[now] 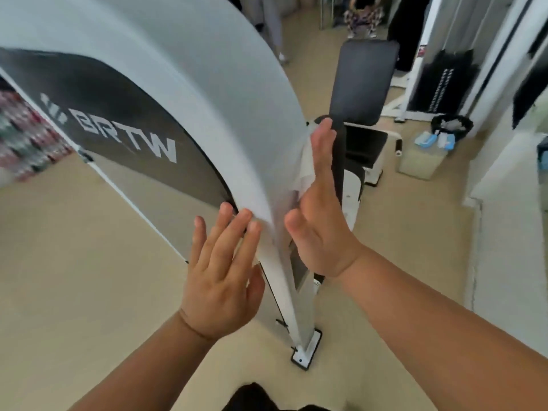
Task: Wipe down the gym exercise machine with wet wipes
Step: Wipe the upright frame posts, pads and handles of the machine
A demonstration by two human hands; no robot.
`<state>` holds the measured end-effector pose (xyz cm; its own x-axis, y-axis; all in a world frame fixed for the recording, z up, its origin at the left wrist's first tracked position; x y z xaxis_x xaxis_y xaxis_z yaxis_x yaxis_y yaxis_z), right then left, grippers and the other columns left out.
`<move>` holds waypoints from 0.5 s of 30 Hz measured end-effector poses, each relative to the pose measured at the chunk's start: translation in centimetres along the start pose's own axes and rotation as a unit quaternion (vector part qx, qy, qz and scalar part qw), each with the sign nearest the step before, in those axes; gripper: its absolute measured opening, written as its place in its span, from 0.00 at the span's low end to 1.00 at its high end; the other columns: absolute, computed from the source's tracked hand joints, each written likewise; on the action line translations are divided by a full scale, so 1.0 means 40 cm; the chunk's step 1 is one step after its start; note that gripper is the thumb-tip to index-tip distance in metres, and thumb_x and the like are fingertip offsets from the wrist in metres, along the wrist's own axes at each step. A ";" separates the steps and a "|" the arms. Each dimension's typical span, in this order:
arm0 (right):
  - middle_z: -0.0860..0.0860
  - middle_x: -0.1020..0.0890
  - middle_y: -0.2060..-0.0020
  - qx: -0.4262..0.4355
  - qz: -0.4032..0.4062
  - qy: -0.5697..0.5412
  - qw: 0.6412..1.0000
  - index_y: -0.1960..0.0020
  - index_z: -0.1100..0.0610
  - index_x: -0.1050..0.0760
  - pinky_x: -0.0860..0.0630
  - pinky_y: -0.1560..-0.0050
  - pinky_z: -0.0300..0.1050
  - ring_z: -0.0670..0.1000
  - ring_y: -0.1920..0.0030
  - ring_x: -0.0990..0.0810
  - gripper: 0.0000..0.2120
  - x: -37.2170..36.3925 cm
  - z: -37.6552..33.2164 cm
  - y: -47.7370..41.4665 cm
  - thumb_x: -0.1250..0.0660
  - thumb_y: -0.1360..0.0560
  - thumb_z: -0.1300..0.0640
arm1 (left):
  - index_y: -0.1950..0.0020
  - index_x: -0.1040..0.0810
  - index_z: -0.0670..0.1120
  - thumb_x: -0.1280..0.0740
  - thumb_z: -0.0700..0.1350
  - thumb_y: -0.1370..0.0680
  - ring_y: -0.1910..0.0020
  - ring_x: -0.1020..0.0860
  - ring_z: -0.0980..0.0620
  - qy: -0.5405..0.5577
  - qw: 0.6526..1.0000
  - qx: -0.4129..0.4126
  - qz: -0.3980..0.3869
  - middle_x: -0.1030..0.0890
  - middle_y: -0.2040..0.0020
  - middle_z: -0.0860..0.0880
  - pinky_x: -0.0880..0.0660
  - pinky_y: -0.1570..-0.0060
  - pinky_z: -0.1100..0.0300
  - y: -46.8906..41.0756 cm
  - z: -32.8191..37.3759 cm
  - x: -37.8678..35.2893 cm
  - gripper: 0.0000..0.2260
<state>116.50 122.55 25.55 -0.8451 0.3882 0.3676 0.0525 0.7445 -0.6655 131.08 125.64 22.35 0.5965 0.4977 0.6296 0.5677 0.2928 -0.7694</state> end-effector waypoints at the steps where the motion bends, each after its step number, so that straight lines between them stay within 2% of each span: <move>1: 0.73 0.61 0.22 0.034 0.000 0.032 0.999 0.22 0.74 0.59 0.64 0.22 0.72 0.66 0.20 0.67 0.51 0.008 -0.016 -0.016 0.56 0.20 0.29 | 0.21 0.40 0.40 0.30 0.33 0.33 0.22 0.38 0.36 -0.013 1.000 0.017 -0.004 0.35 0.25 0.39 0.39 0.29 0.29 -0.008 0.006 0.013 0.41; 3: 0.75 0.58 0.23 0.100 -0.011 0.088 0.991 0.22 0.74 0.59 0.62 0.21 0.70 0.72 0.20 0.64 0.51 0.010 -0.043 -0.020 0.57 0.21 0.29 | 0.24 0.37 0.38 0.33 0.30 0.33 0.24 0.35 0.38 -0.027 0.998 0.051 -0.009 0.34 0.27 0.38 0.35 0.29 0.33 -0.025 0.014 0.033 0.37; 4: 0.74 0.58 0.22 0.135 -0.026 0.114 0.984 0.22 0.72 0.62 0.61 0.21 0.69 0.73 0.21 0.63 0.51 0.003 -0.042 -0.005 0.56 0.22 0.29 | 0.25 0.35 0.39 0.34 0.30 0.33 0.24 0.34 0.39 -0.026 0.998 0.062 -0.011 0.34 0.27 0.38 0.34 0.29 0.33 -0.030 0.016 0.039 0.36; 7: 0.61 0.67 0.20 0.211 -0.091 0.191 0.954 0.19 0.59 0.70 0.61 0.21 0.67 0.66 0.20 0.65 0.48 -0.022 0.008 0.070 0.57 0.23 0.27 | 0.24 0.35 0.39 0.37 0.29 0.32 0.23 0.35 0.41 -0.022 0.997 0.072 -0.016 0.37 0.22 0.41 0.32 0.31 0.34 -0.037 0.017 0.043 0.34; 9: 0.57 0.70 0.20 0.223 -0.106 0.210 0.946 0.19 0.57 0.71 0.62 0.21 0.65 0.63 0.19 0.66 0.47 -0.012 0.036 0.076 0.59 0.23 0.26 | 0.24 0.36 0.40 0.38 0.28 0.31 0.22 0.35 0.41 -0.025 0.997 0.076 -0.005 0.38 0.21 0.43 0.32 0.31 0.33 -0.035 0.017 0.037 0.33; 11: 0.60 0.67 0.20 0.212 -0.090 0.206 0.951 0.19 0.58 0.70 0.62 0.21 0.64 0.64 0.20 0.66 0.48 0.014 0.021 0.026 0.60 0.23 0.26 | 0.25 0.35 0.40 0.41 0.29 0.28 0.24 0.33 0.40 -0.015 0.996 0.090 0.023 0.36 0.23 0.43 0.31 0.32 0.32 -0.034 0.020 0.029 0.29; 13: 0.67 0.61 0.20 0.207 -0.063 0.190 0.958 0.20 0.62 0.67 0.62 0.21 0.66 0.66 0.20 0.65 0.50 0.028 -0.021 -0.032 0.58 0.24 0.26 | 0.26 0.33 0.39 0.41 0.32 0.25 0.26 0.31 0.38 -0.002 0.993 0.103 0.051 0.33 0.24 0.42 0.30 0.34 0.31 -0.030 0.021 0.020 0.26; 15: 0.69 0.62 0.21 0.249 -0.068 0.191 0.947 0.20 0.63 0.67 0.61 0.21 0.66 0.65 0.20 0.65 0.51 0.010 -0.057 -0.041 0.57 0.25 0.25 | 0.26 0.31 0.40 0.38 0.33 0.27 0.26 0.31 0.37 0.003 0.992 0.099 0.072 0.35 0.21 0.46 0.30 0.35 0.30 -0.025 0.020 0.014 0.27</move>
<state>117.30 122.73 28.26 -0.5666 0.5462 0.6169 -0.3802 0.4910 -0.7838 130.38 126.27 23.38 0.6674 0.5412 0.5116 0.3540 0.3738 -0.8573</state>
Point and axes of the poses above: each hand's wrist, its own y-axis away from the middle knuckle, its own x-axis out of the back of the hand, z = x × y, the point moved 8 cm from there along -y, towards the middle knuckle
